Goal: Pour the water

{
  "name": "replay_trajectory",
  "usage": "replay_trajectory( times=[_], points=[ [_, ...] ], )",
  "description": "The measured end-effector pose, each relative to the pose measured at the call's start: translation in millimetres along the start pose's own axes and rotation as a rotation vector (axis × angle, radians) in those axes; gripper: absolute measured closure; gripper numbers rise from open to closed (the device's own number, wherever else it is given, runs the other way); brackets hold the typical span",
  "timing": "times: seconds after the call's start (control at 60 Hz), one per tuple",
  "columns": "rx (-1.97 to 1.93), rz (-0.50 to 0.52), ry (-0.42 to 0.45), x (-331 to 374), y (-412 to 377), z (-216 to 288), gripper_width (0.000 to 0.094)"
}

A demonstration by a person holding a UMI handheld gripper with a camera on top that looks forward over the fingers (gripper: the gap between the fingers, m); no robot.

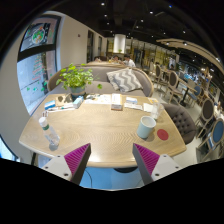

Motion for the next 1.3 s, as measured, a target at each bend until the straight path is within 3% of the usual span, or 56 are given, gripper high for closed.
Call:
replay_trajectory(
  times=[0.233, 0.4, 0.65, 0.933, 1.083, 1.15, 1.3],
  points=[
    [-0.021, 0.002, -0.020, 5, -49, -24, 0.0080],
    [-0.040, 0.072, -0.018, 8, -128, -42, 0.0081],
    [-0.021, 0.190, 0.073, -31, -251, -47, 0.0075],
    [-0.050, 0.167, 0.171, -130, -306, -37, 0.0080],
    [-0.036, 0.149, 0.203, -170, -311, -39, 0.0275],
    [-0.019, 0.144, 0.222, -178, -310, -40, 0.0435],
    [-0.001, 0.158, 0.242, -181, -311, -36, 0.0490]
  ],
)
Point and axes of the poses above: the point between the fingertips, and its own axes, seen from behind it with the camera up: y to the right, z up, x backward, against the way the camera looks, the point moved 3 cm from there along x, backward, against the way the camera looks, and after that the axes turned 9 degrees about y, right-handed, at the moved point
